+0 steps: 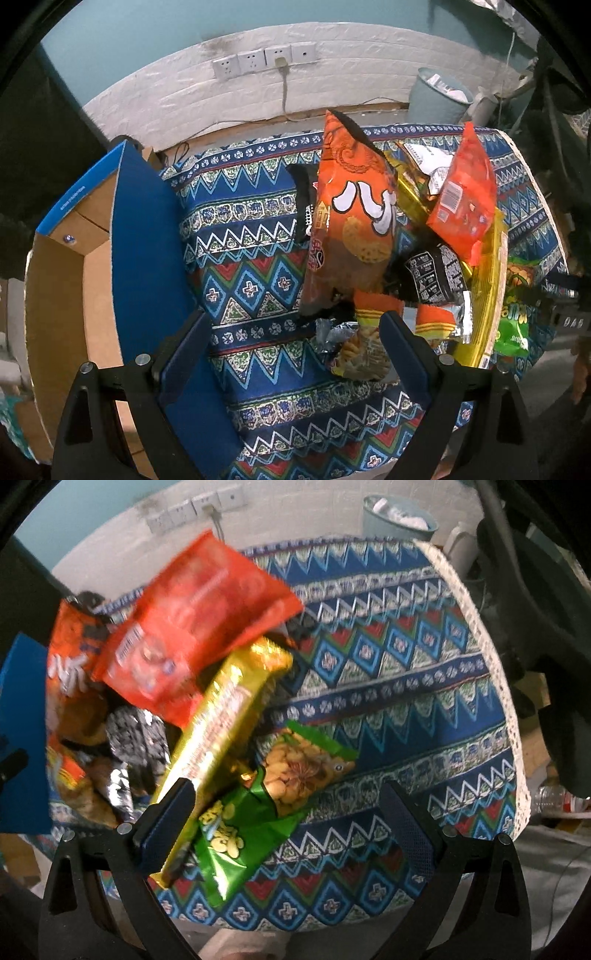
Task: Organize snacks
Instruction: 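Grasp the orange octopus chip bag with the left tool while the right tool grasps the green peanut bag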
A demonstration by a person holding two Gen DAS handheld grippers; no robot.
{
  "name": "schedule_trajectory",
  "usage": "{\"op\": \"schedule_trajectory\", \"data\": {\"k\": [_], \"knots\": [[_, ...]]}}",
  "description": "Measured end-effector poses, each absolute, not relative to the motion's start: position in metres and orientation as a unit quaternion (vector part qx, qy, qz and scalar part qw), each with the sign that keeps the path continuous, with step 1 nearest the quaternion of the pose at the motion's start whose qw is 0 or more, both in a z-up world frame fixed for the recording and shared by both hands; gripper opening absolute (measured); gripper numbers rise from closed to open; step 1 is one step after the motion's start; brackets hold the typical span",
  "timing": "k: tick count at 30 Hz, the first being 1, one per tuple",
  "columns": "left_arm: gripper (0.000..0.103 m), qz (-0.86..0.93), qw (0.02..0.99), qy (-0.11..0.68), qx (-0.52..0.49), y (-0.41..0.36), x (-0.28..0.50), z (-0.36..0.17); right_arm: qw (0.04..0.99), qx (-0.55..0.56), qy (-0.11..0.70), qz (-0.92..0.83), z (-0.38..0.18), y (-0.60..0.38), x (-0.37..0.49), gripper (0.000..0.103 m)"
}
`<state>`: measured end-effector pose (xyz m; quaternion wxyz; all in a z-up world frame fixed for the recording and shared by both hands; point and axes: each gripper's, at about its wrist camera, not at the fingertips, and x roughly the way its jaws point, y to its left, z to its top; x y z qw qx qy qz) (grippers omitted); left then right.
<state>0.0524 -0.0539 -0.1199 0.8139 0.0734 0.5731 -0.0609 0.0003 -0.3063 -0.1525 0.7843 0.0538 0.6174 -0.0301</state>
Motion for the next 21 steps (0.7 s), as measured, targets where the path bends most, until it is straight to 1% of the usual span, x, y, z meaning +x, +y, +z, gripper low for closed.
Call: {"op": "schedule_trajectory", "data": {"k": [1, 2, 4, 6, 9, 10, 11, 12, 15, 17, 21], "knots": [[0.093, -0.061, 0.813, 0.575, 0.069, -0.054, 0.054, -0.121, 0.780, 0.048, 0.624, -0.030, -0.157, -0.305, 0.000, 0.098], [0.093, -0.062, 0.813, 0.575, 0.066, -0.054, 0.057, -0.121, 0.776, 0.040, 0.628, -0.032, -0.160, -0.304, 0.000, 0.093], [0.093, -0.061, 0.814, 0.574, 0.067, -0.057, 0.060, -0.121, 0.770, 0.026, 0.637, -0.037, -0.165, -0.303, 0.000, 0.089], [0.093, -0.063, 0.814, 0.573, 0.068, -0.061, 0.065, -0.120, 0.772, 0.021, 0.635, -0.028, -0.167, -0.303, -0.001, 0.084], [0.093, -0.066, 0.814, 0.574, 0.061, -0.066, 0.075, -0.119, 0.773, 0.003, 0.633, -0.031, -0.171, -0.306, 0.002, 0.075], [0.093, -0.068, 0.814, 0.574, 0.059, -0.069, 0.079, -0.119, 0.773, -0.003, 0.633, -0.033, -0.173, -0.308, 0.002, 0.066], [0.093, -0.070, 0.814, 0.574, 0.059, -0.071, 0.082, -0.120, 0.772, -0.010, 0.635, -0.035, -0.175, -0.310, 0.003, 0.062], [0.093, -0.071, 0.814, 0.573, 0.061, -0.074, 0.086, -0.121, 0.771, -0.015, 0.635, -0.039, -0.176, -0.312, 0.005, 0.059], [0.093, -0.071, 0.812, 0.575, 0.071, -0.082, 0.096, -0.127, 0.773, -0.025, 0.632, -0.050, -0.179, -0.323, 0.010, 0.055], [0.093, -0.069, 0.807, 0.582, 0.075, -0.087, 0.105, -0.134, 0.777, -0.040, 0.624, -0.067, -0.179, -0.329, 0.014, 0.055], [0.093, -0.076, 0.796, 0.597, 0.064, -0.092, 0.117, -0.148, 0.785, -0.018, 0.615, -0.067, -0.179, -0.340, 0.023, 0.055]]}}
